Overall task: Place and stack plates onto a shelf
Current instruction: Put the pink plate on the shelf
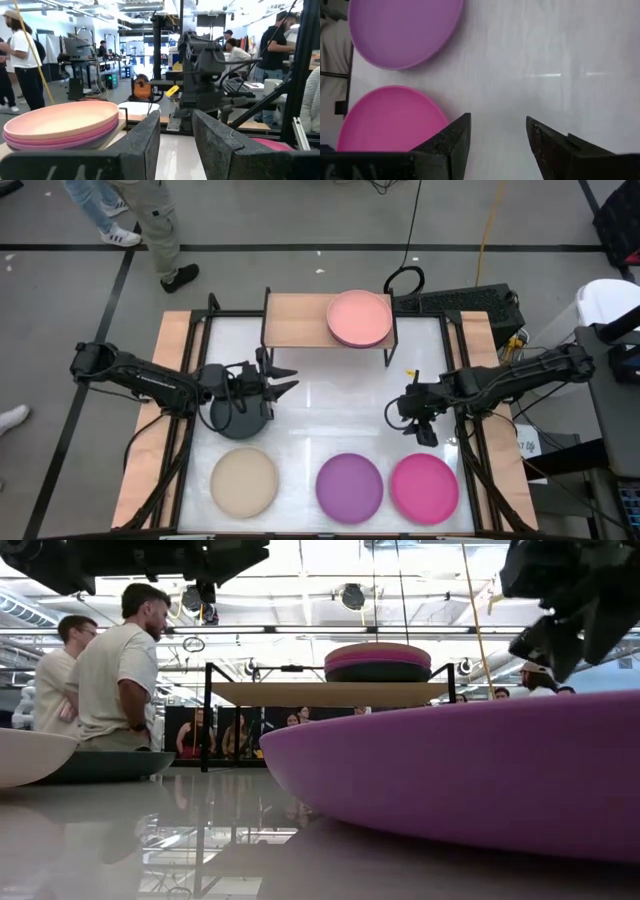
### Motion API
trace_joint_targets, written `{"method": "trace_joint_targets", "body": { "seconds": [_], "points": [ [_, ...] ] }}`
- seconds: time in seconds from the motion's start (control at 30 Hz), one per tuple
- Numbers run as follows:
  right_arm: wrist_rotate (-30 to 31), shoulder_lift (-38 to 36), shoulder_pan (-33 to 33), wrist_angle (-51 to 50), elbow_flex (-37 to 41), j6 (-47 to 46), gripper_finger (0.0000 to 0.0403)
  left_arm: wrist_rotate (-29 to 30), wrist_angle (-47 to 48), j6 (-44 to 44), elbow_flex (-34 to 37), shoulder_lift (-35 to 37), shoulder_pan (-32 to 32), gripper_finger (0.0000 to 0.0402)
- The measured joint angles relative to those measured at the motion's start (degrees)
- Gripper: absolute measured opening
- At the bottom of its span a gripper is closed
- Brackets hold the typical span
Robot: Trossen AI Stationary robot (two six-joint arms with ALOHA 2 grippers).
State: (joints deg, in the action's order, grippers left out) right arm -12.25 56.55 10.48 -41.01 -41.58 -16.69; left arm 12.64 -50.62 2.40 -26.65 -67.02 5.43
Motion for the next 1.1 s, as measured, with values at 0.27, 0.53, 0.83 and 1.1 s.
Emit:
{"method": "trace_joint_targets", "body": {
  "seconds": [0.27,0.53,0.83,1.1],
  "points": [
    [0.0,0.0,4.1,4.7,6.0,-6.6,0.0171,0.0,0.2,-0.9,0.0,0.0,0.5,0.0122],
    [-3.2,0.0,8.2,18.4,14.7,-12.0,0.0171,-0.1,0.3,-1.1,0.0,0.0,0.7,0.0122],
    [-1.5,0.1,15.0,23.3,17.6,-16.2,0.0171,-0.1,0.4,-1.2,0.0,0.0,0.7,0.0122],
    [3.2,4.8,17.8,23.2,17.6,-18.7,0.0171,-0.1,0.4,-1.8,0.0,0.0,0.7,0.0122]
  ]
}}
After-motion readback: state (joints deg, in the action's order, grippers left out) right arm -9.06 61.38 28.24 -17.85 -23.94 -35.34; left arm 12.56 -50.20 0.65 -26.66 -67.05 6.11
